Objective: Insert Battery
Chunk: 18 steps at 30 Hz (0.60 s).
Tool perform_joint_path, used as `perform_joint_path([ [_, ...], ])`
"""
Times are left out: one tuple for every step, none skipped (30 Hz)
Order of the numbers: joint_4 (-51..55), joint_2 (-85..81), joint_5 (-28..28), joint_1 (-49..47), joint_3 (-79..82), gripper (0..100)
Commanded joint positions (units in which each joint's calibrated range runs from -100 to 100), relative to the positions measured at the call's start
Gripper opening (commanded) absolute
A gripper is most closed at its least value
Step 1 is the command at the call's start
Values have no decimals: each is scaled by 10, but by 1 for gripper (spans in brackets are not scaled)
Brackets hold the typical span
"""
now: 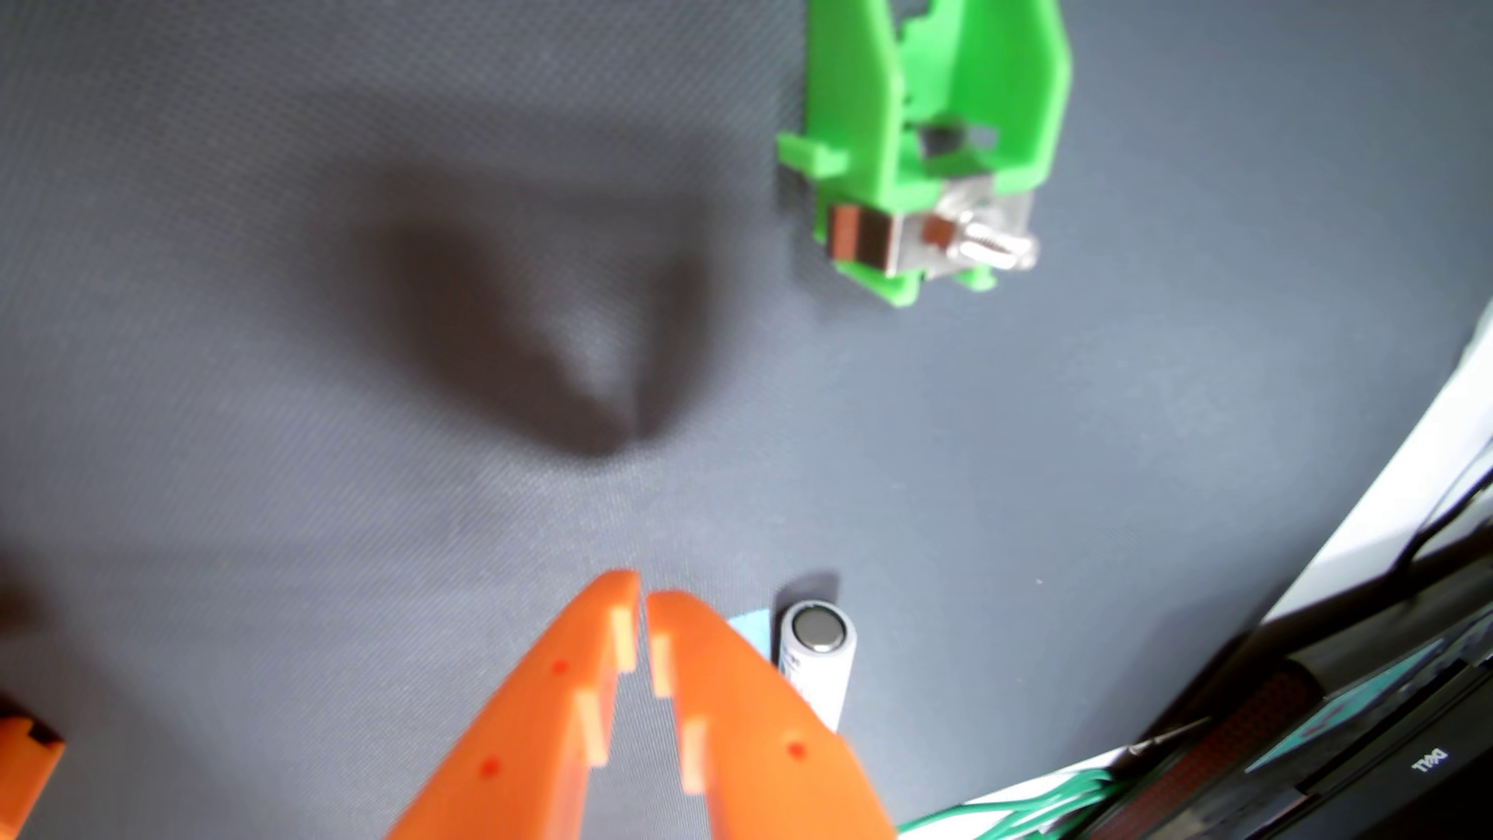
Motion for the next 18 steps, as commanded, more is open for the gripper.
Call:
perform_joint_path([
  [-2,-6,0,1,-4,2],
  [-2,-6,0,1,-4,2],
  [-2,-6,0,1,-4,2],
  [-2,-6,4,1,-4,2],
  [-2,-6,4,-5,-4,2],
  [-2,-6,4,-6,-4,2],
  [-2,-6,4,-4,-7,2],
  [-2,-6,3,-3,-10,2],
  [-1,-6,2,-5,-17,2],
  [3,-6,1,-5,-29,2],
  [7,-6,1,-6,-47,2],
  [13,-5,1,-6,-68,2],
  [25,-2,3,-4,-85,2],
  [41,0,4,-2,-109,2],
  [55,0,4,-2,-130,2],
  [69,0,5,-4,-146,2],
  [80,1,5,-3,-158,2],
  [91,1,5,5,-170,2],
])
